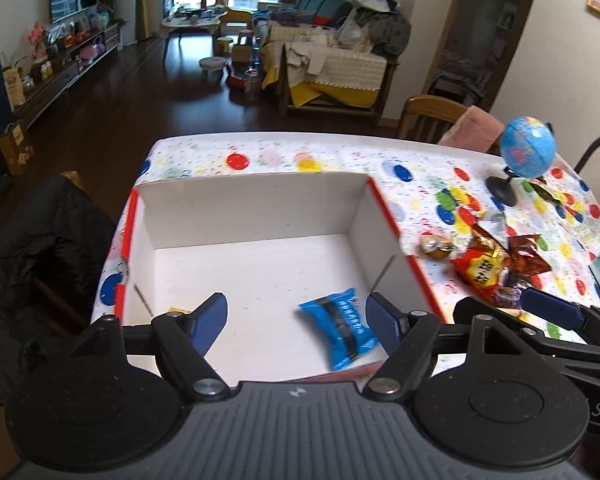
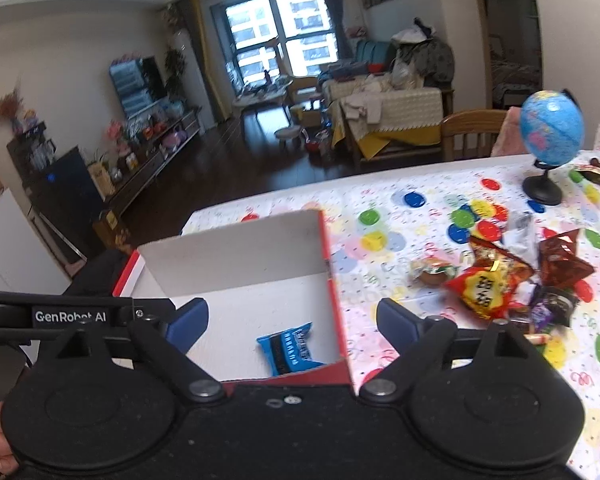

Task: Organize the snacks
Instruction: 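Lift both tools out of the box back toward the snack pile, then grasp red-yellow chip bag with left tool while right tool grasps brown foil bag, then carry both bags into the cardboard box and open both tools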

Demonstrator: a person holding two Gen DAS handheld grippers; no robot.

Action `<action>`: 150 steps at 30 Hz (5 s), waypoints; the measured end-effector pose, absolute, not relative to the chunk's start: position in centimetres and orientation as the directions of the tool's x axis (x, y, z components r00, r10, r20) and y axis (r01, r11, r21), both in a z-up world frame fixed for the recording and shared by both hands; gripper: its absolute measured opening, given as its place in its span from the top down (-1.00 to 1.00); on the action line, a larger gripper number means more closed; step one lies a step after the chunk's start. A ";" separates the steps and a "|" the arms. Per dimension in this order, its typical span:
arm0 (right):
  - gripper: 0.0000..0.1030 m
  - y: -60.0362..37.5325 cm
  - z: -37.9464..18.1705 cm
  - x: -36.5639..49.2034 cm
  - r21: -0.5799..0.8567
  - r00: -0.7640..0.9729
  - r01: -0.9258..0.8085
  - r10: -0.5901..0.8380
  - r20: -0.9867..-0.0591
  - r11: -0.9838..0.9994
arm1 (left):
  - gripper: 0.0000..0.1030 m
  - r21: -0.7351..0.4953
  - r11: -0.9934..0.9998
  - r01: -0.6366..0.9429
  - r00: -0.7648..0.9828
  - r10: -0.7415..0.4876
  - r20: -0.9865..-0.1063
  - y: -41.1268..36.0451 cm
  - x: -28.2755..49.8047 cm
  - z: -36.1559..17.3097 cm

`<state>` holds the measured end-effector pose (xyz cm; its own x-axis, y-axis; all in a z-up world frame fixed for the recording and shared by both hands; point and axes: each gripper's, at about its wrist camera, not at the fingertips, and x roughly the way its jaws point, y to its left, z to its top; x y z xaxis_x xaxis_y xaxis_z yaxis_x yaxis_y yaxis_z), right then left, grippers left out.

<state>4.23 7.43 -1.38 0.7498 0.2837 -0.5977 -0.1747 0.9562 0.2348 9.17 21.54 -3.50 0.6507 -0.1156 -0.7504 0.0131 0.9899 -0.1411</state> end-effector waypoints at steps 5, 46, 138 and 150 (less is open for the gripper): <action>-0.84 4.9 -0.9 3.1 0.242 0.780 -0.125 0.246 -0.576 0.962 | -0.48 -0.155 0.987 0.049 0.655 -0.149 -0.741 19.5 8.7 -2.9; -0.91 -18.6 -9.2 7.6 0.136 0.744 0.044 0.058 -0.666 0.990 | -0.50 -0.103 0.982 0.156 0.578 -0.176 -0.797 -4.5 16.9 -9.7; 0.25 -10.5 -1.4 9.5 0.206 0.728 -0.207 0.292 -0.620 0.956 | 0.23 -0.150 0.987 0.047 0.646 -0.145 -0.750 2.8 13.1 -3.2; 0.25 -2.5 -0.4 9.6 0.208 0.699 -0.304 0.366 -0.614 0.930 | 0.23 -0.137 0.990 -0.044 0.669 -0.073 -0.740 11.0 11.7 -2.0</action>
<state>9.62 -2.51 -0.40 0.6989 0.3663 -0.6143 -0.3040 0.9296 0.2084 11.68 11.03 -2.03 0.6691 -0.0727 -0.7396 -0.0438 0.9896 -0.1368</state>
